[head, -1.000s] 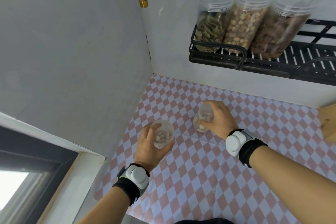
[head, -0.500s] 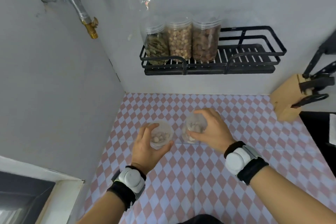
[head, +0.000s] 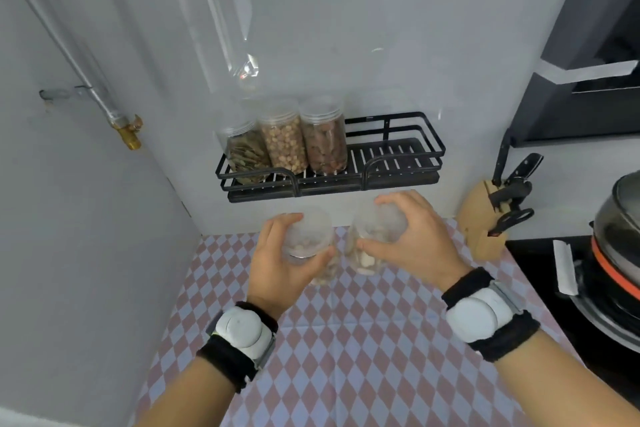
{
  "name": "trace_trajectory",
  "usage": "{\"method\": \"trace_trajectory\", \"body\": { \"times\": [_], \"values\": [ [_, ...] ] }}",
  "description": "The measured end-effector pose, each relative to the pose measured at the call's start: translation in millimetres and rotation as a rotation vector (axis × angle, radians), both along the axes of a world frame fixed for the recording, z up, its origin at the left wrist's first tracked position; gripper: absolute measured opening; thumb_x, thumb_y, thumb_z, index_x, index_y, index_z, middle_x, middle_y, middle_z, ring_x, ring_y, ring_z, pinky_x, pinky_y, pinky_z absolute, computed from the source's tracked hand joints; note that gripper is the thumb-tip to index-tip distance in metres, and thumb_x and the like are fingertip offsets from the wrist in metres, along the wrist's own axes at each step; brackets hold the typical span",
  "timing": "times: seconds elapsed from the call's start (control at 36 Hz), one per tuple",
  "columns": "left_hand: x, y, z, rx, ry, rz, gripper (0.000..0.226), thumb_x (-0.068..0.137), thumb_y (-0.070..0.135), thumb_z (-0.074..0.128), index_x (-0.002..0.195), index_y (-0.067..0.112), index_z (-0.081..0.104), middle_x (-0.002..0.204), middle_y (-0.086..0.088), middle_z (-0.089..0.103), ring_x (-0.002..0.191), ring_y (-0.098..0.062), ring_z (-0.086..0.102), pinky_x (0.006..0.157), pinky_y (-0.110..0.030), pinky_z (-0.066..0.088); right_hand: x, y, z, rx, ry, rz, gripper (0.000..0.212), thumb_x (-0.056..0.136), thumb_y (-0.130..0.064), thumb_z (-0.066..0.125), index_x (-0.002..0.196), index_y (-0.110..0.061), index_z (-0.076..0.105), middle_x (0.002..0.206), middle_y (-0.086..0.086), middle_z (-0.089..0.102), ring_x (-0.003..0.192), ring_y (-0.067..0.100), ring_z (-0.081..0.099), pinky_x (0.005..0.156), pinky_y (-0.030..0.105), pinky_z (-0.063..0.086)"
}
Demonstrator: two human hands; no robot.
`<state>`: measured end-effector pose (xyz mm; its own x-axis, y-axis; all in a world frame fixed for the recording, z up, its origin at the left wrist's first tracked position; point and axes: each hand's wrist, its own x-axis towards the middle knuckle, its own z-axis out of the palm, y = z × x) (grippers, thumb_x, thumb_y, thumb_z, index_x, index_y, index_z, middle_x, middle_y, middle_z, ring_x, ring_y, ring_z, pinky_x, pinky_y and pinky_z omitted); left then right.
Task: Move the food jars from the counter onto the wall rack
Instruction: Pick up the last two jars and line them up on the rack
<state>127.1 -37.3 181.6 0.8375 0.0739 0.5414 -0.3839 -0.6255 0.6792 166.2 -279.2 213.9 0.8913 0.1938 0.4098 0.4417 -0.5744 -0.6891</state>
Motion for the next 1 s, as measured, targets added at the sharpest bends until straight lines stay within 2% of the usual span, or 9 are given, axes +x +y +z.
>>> {"method": "trace_trajectory", "body": {
  "times": [0.11,0.22,0.39,0.5,0.61,0.72,0.83,0.92,1.0],
  "values": [
    [24.5,-14.8,36.3,-0.005,-0.097,-0.046,0.062,0.071,0.046,0.083,0.120,0.049,0.046,0.118,0.019,0.054,0.114,-0.002,0.053,0.092,-0.009,0.038,15.7,-18.8,43.2,0.013,-0.052,-0.024,0.060,0.061,-0.053,0.085,0.111,-0.033,0.060,0.111,-0.016,0.058,0.107,0.004,0.054,0.087,0.026,0.046],
    [50.2,-29.6,73.6,-0.014,-0.153,-0.077,0.061,0.070,0.048,0.084,0.121,0.040,0.050,0.121,0.022,0.053,0.118,-0.009,0.053,0.093,-0.015,0.042,34.8,-33.2,80.4,0.065,-0.087,-0.038,0.053,0.062,-0.050,0.088,0.106,-0.035,0.062,0.106,-0.023,0.061,0.104,-0.004,0.054,0.079,0.018,0.043],
    [83.5,-52.0,124.5,-0.001,-0.154,-0.096,0.064,0.069,0.059,0.080,0.121,0.039,0.049,0.118,0.016,0.055,0.114,-0.001,0.053,0.089,-0.023,0.048,62.2,-43.6,123.1,0.138,-0.093,-0.088,0.054,0.057,-0.055,0.085,0.103,-0.034,0.064,0.109,-0.019,0.064,0.105,0.003,0.058,0.083,0.024,0.047],
    [105.8,-66.6,153.3,0.020,-0.171,-0.094,0.065,0.071,0.059,0.078,0.124,0.035,0.048,0.121,0.014,0.055,0.111,0.000,0.053,0.090,-0.021,0.046,82.7,-50.0,147.7,0.151,-0.112,-0.115,0.057,0.055,-0.061,0.082,0.101,-0.032,0.064,0.108,-0.016,0.066,0.104,0.004,0.059,0.086,0.026,0.048],
    [124.4,-75.7,166.3,0.023,-0.121,-0.103,0.066,0.071,0.061,0.075,0.125,0.037,0.046,0.125,0.012,0.053,0.111,-0.004,0.053,0.089,-0.026,0.050,103.9,-53.4,154.8,0.144,-0.107,-0.160,0.058,0.053,-0.064,0.081,0.099,-0.034,0.064,0.109,-0.016,0.065,0.104,0.007,0.059,0.085,0.029,0.048],
    [146.9,-83.0,178.6,0.030,-0.054,-0.109,0.065,0.071,0.054,0.080,0.123,0.034,0.048,0.121,0.010,0.053,0.110,-0.008,0.054,0.091,-0.030,0.050,126.4,-55.9,159.0,0.111,-0.095,-0.184,0.055,0.055,-0.060,0.083,0.099,-0.033,0.063,0.107,-0.015,0.064,0.103,0.009,0.057,0.079,0.027,0.042],
    [168.3,-88.6,181.5,0.020,0.009,-0.111,0.064,0.068,0.051,0.083,0.120,0.034,0.049,0.120,0.008,0.055,0.109,-0.009,0.053,0.089,-0.026,0.046,144.4,-56.9,158.4,0.066,-0.070,-0.194,0.056,0.055,-0.062,0.083,0.098,-0.032,0.063,0.104,-0.015,0.063,0.097,0.010,0.056,0.074,0.027,0.040],
    [183.2,-89.9,181.5,0.027,0.056,-0.133,0.064,0.067,0.047,0.084,0.118,0.033,0.048,0.121,0.008,0.052,0.110,-0.009,0.051,0.081,-0.019,0.041,155.4,-57.3,158.3,0.031,-0.035,-0.206,0.055,0.055,-0.059,0.083,0.098,-0.032,0.062,0.104,-0.010,0.063,0.094,0.013,0.056,0.068,0.026,0.039],
    [196.0,-90.1,180.5,0.054,0.082,-0.148,0.065,0.066,0.043,0.086,0.118,0.030,0.049,0.120,0.004,0.050,0.108,-0.013,0.052,0.081,-0.023,0.039,163.5,-56.7,157.0,-0.010,-0.013,-0.214,0.052,0.059,-0.054,0.084,0.099,-0.030,0.062,0.105,-0.007,0.063,0.095,0.015,0.056,0.070,0.030,0.040]
  ]
}}
